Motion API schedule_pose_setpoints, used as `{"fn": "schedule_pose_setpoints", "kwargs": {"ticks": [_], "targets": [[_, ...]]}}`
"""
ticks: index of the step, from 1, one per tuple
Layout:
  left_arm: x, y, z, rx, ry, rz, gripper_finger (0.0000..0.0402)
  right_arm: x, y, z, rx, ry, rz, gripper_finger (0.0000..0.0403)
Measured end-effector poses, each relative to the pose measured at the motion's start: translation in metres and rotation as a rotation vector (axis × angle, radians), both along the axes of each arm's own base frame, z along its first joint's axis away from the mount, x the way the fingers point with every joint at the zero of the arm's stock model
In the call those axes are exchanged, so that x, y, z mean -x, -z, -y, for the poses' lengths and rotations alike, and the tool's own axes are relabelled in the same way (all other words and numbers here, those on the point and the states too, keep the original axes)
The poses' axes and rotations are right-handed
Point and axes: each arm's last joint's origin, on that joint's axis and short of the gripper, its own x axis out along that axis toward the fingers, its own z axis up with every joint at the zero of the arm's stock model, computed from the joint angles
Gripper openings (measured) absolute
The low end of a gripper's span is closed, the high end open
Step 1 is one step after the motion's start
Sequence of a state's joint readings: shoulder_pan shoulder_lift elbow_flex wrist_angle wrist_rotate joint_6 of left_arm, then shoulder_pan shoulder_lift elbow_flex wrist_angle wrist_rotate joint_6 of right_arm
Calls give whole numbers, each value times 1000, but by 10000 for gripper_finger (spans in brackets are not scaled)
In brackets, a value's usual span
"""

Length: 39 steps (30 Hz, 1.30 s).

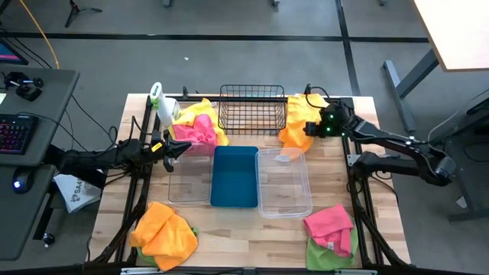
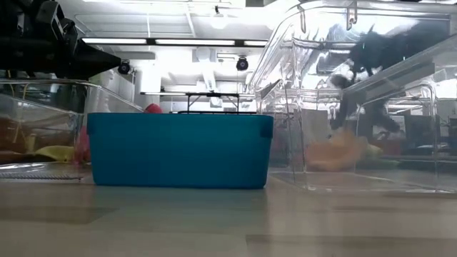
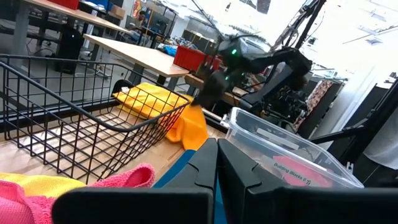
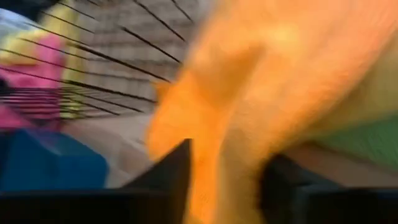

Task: Sort microfiber towel by color & place in baskets
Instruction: Put the top orange microfiber cloth into the wire basket

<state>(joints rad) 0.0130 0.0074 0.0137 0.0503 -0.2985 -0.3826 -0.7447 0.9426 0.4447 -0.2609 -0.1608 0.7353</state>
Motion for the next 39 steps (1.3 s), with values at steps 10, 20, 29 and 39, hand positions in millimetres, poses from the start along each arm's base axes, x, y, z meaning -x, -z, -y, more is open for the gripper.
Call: {"fn": "schedule_pose_setpoints", "kwargs": {"ticks": [10, 20, 29, 39], "targets": [[0, 0, 0, 0, 0, 0, 0, -6, -145, 3, 432, -35, 276, 5], [0, 0, 0, 0, 0, 0, 0, -54, -241, 26, 665, -156, 384, 1], [0, 0, 0, 0, 0, 0, 0, -135, -188, 47, 540, -285, 250, 0], [0, 0, 0, 0, 0, 0, 0, -163, -134, 61, 417, -385, 117, 6]]}}
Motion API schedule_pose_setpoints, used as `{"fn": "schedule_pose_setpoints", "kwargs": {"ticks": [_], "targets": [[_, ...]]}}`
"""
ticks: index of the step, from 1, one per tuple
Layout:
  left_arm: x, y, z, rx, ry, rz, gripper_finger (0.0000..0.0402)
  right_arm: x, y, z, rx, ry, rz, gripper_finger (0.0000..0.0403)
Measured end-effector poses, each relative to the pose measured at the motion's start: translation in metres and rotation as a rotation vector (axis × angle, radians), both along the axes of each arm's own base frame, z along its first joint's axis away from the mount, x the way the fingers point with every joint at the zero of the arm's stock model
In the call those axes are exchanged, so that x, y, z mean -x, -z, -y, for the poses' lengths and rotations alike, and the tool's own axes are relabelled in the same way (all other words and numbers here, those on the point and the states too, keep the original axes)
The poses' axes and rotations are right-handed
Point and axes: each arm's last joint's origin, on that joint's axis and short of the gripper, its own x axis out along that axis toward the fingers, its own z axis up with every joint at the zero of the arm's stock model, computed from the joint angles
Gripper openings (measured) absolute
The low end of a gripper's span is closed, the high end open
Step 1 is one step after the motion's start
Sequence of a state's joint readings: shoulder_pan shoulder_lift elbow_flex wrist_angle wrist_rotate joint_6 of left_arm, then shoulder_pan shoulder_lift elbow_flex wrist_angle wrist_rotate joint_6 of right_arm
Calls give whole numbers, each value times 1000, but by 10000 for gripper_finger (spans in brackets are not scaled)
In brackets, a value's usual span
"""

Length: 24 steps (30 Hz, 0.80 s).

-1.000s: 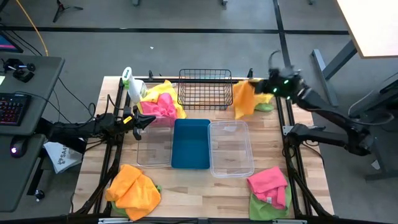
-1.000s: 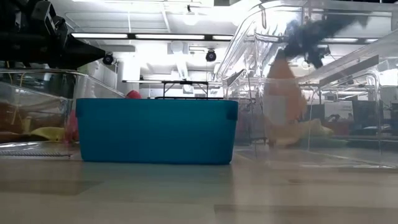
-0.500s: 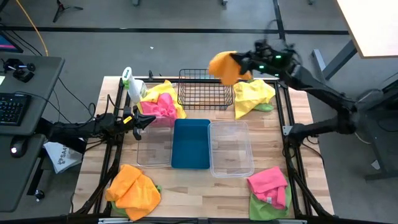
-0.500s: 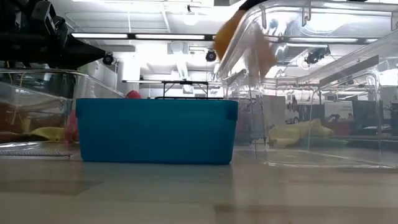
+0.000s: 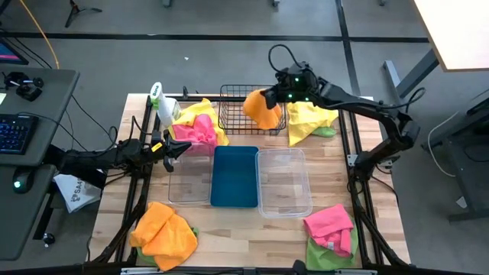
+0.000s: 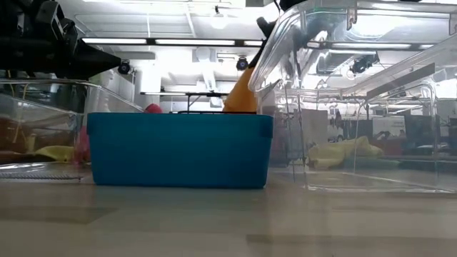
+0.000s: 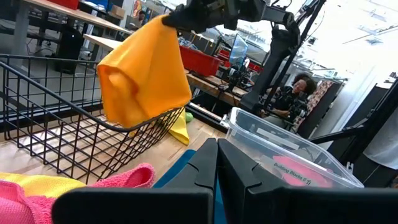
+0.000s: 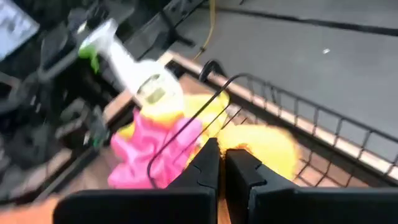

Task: Sort microfiber towel by color & place in baskets
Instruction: Put the top orange microfiber cloth into the wire basket

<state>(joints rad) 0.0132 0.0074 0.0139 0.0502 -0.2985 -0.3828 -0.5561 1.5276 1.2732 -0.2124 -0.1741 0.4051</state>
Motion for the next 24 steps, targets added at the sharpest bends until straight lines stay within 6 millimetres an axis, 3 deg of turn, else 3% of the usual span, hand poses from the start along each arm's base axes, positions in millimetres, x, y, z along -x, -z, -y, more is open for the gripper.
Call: {"fn": "schedule_pose_setpoints", "kwargs": {"ticks": [4, 9, 15, 21, 24], "targets": [[0, 0, 0, 0, 0, 0, 0, 7, 2, -4, -6, -31, -69, 52], [0, 0, 0, 0, 0, 0, 0, 18, -3, -9, -28, -11, -112, 152], [0, 0, 0, 0, 1, 0, 0, 29, -24, -16, -20, -44, -14, 254], [0, 0, 0, 0, 0, 0, 0, 46, -24, -21, -301, -147, -9, 285], [0, 0, 0, 0, 0, 0, 0, 42, -19, -22, -342, -126, -28, 286]]}}
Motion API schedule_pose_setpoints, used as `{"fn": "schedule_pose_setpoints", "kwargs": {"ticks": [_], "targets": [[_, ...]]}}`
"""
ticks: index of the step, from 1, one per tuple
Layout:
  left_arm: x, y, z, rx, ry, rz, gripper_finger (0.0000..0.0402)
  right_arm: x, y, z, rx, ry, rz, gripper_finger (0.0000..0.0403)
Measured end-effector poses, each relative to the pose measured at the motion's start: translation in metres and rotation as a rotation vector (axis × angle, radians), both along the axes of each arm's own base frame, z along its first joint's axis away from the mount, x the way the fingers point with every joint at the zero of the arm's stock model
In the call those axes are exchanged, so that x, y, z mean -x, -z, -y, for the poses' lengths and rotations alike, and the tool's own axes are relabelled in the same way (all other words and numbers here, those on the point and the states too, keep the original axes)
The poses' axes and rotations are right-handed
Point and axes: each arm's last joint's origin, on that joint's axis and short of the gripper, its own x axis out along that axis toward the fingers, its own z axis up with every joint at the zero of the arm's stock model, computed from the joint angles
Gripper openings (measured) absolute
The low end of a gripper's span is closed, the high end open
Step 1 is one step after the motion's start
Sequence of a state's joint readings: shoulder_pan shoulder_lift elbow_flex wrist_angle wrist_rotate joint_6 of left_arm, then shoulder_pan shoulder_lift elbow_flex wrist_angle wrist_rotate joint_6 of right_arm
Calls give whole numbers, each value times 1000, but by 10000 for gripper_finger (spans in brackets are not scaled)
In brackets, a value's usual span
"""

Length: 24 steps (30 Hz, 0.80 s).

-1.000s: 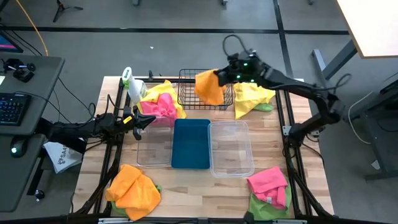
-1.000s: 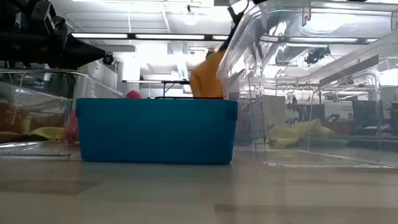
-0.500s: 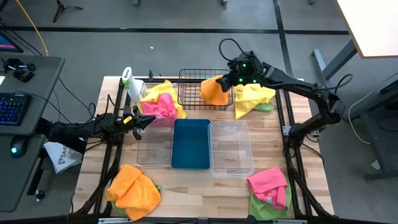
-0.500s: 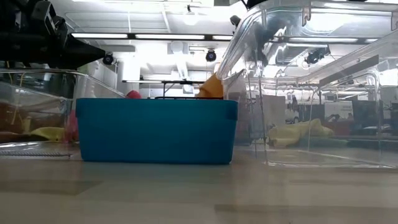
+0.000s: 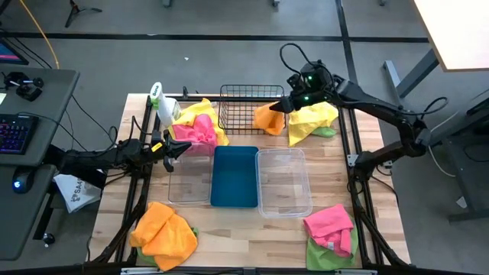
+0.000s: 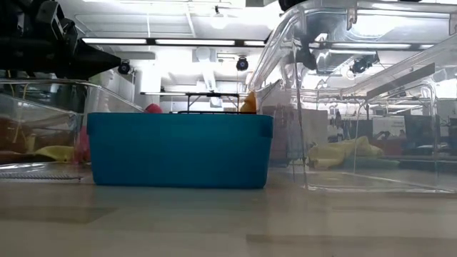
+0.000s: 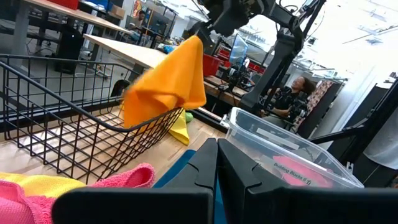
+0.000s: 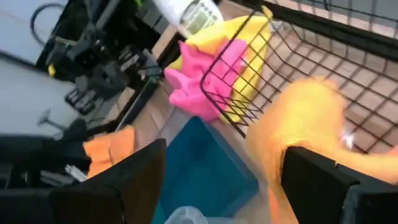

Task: Sort microfiber towel by color & place in baskets
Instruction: Put the top orange microfiber cloth into the wire basket, then put the orange microfiber cloth into the wire basket

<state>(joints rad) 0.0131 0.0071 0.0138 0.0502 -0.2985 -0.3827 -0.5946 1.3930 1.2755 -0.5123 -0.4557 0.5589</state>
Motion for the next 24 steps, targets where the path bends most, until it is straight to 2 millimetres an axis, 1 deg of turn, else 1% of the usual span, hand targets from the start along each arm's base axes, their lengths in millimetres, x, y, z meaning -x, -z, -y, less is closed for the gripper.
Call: {"fn": "schedule_pose_setpoints", "kwargs": {"ticks": [3, 6, 8, 9, 11, 13, 16, 17, 18, 19, 21, 22, 24], "targets": [[0, 0, 0, 0, 0, 0, 0, -21, 6, 0, -6, -1, 51, 287], [0, 0, 0, 0, 0, -1, 0, -44, 8, -2, -9, 7, 149, 287], [0, 0, 0, 0, 0, 0, 0, -55, 16, -4, -63, 0, 154, 287], [0, 0, 0, 0, 0, 0, 0, -57, 22, -4, -93, -20, 128, 287], [0, 0, 0, 0, 0, 0, 0, -51, 35, -2, -156, -52, 24, 287], [0, 0, 0, 0, 0, 0, 0, -37, 42, 2, -169, -32, -87, 287], [0, 0, 0, 0, 0, 0, 0, -13, 51, 9, -118, 157, -326, 287], [0, 0, 0, 0, 0, -1, 0, -10, 52, 12, -101, 202, -358, 287], [0, 0, 0, 0, 0, 0, 0, -9, 52, 14, -94, 214, -353, 287], [0, 0, 0, 0, 0, 0, 0, -9, 48, 16, -89, 193, -312, 287], [0, 0, 0, 0, 0, 0, 0, -8, 34, 14, -60, 124, -233, 287], [0, 0, 0, 0, 0, 0, 0, -4, 26, 11, -38, 102, -231, 287], [0, 0, 0, 0, 0, -1, 0, 10, 9, 6, 49, 83, -292, 287]]}}
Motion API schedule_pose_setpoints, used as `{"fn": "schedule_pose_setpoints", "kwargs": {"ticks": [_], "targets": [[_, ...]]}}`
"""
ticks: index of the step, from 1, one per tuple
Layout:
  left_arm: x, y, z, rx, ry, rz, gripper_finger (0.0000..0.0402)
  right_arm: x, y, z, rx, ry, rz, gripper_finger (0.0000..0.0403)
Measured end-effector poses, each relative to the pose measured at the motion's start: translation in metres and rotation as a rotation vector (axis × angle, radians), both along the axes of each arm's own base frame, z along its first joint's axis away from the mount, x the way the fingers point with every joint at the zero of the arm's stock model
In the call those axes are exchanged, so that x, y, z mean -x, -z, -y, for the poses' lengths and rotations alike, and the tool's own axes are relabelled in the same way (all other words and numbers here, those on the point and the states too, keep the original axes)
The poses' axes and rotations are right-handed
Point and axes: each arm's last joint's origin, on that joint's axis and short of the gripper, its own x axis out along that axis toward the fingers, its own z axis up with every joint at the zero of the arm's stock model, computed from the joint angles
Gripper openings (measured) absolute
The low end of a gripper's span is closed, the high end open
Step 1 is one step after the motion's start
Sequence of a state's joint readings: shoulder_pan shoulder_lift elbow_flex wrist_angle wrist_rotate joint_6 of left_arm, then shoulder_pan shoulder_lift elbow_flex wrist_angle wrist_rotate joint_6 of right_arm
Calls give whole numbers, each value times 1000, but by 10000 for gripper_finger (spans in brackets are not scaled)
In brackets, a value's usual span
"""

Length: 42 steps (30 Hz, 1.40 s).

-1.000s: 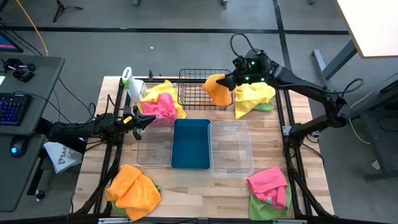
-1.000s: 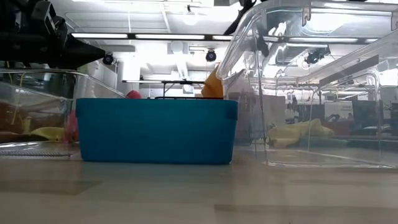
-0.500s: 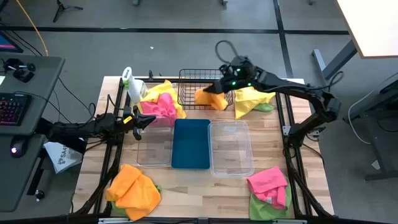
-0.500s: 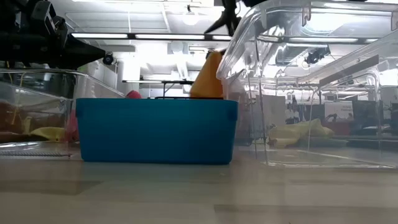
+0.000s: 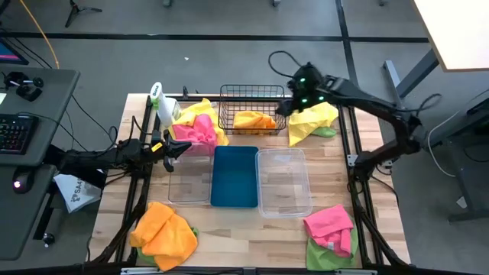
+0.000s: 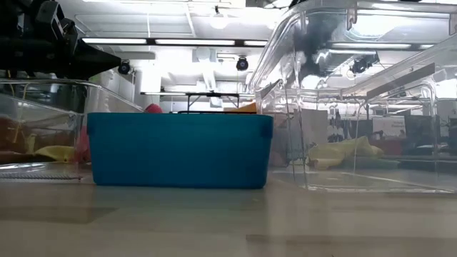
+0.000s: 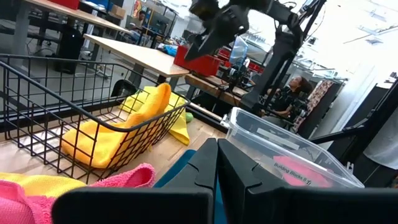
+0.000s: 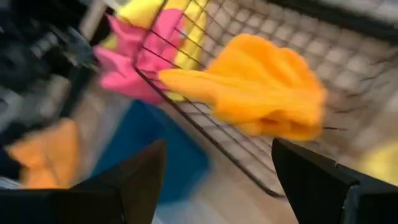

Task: Sort microfiber towel by color & place in baskets
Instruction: Put the orange microfiber cloth into the wire basket

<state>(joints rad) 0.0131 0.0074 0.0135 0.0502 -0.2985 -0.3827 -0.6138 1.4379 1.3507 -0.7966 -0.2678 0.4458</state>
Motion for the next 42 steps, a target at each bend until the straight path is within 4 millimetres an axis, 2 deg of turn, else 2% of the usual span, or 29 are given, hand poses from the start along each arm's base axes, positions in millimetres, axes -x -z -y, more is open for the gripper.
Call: {"fn": "schedule_pose_setpoints", "kwargs": {"ticks": [3, 5, 10, 13, 18, 22, 24, 26, 31, 35, 38, 42], "targets": [[0, 0, 0, 0, 0, 0, 0, 28, -29, -13, 146, 15, -121, 287], [0, 0, 0, 0, 0, 1, 0, 46, -45, -25, 196, 15, -119, 287], [0, 0, 0, 0, -5, 1, 0, 75, -57, -56, 173, -6, -72, 287], [0, -2, 0, 21, -7, 28, 0, 88, -52, -75, 128, 6, -35, 287], [4, -21, -1, 315, 29, 330, 0, 101, -28, -97, 83, 51, -4, 287], [11, -35, -5, 420, -73, 552, 0, 102, -8, -101, 64, 118, 66, 287], [12, -45, -5, 444, -51, 622, 0, 100, -3, -100, 64, 135, 121, 287], [10, -59, -2, 425, 35, 600, 1, 96, 1, -99, 71, 143, 166, 287], [-16, -104, 6, 389, 285, 358, 28, 88, 1, -94, 88, 154, 217, 287], [-46, -141, 21, 386, 617, -20, 70, 85, -1, -90, 88, 183, 258, 287], [-63, -147, 36, 420, 844, -383, 103, 85, -3, -88, 91, 199, 276, 287], [-67, -139, 63, 481, 990, -774, 138, 86, -3, -87, 78, 204, 276, 287]]}}
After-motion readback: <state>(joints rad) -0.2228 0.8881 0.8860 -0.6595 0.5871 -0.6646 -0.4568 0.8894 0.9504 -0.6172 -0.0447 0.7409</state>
